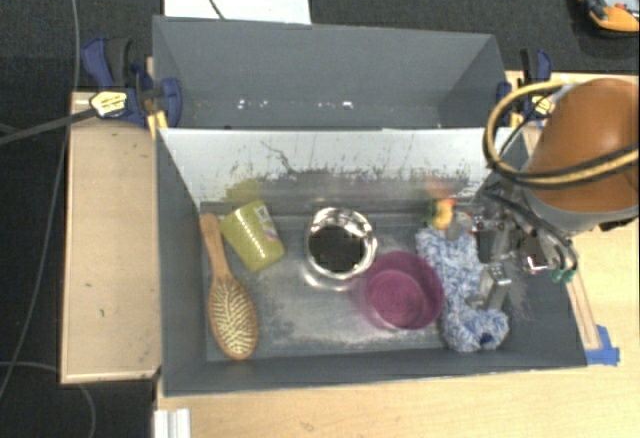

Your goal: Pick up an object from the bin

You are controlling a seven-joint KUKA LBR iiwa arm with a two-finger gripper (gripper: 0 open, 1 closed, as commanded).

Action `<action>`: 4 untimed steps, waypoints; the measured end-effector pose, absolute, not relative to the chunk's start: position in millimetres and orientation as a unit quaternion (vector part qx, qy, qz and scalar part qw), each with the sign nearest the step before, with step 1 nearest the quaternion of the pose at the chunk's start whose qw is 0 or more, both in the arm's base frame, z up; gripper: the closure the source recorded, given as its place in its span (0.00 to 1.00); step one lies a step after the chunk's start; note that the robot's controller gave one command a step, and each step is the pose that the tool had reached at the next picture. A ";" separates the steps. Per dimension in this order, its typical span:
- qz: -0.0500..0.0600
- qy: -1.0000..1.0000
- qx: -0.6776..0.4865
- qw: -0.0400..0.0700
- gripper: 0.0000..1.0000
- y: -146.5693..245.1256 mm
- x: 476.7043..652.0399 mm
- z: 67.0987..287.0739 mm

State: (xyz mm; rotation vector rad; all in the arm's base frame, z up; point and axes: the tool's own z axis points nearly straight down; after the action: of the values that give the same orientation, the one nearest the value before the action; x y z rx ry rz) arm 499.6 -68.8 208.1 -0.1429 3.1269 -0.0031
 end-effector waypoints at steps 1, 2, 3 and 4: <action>-0.004 0.991 -0.135 0.012 0.00 -41.5 495.7 211.3; -0.002 0.993 -0.117 0.010 0.00 -15.4 489.8 131.5; -0.007 0.967 -0.255 0.017 1.00 -12.3 491.0 86.1; -0.007 0.967 -0.255 0.017 1.00 -12.1 491.0 86.1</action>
Offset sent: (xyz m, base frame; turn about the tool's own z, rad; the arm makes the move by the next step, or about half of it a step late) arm -0.0146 0.0638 -0.1100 -0.1204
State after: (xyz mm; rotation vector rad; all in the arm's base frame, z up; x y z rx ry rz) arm 491.0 -12.1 86.1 -0.7917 3.0040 -0.0219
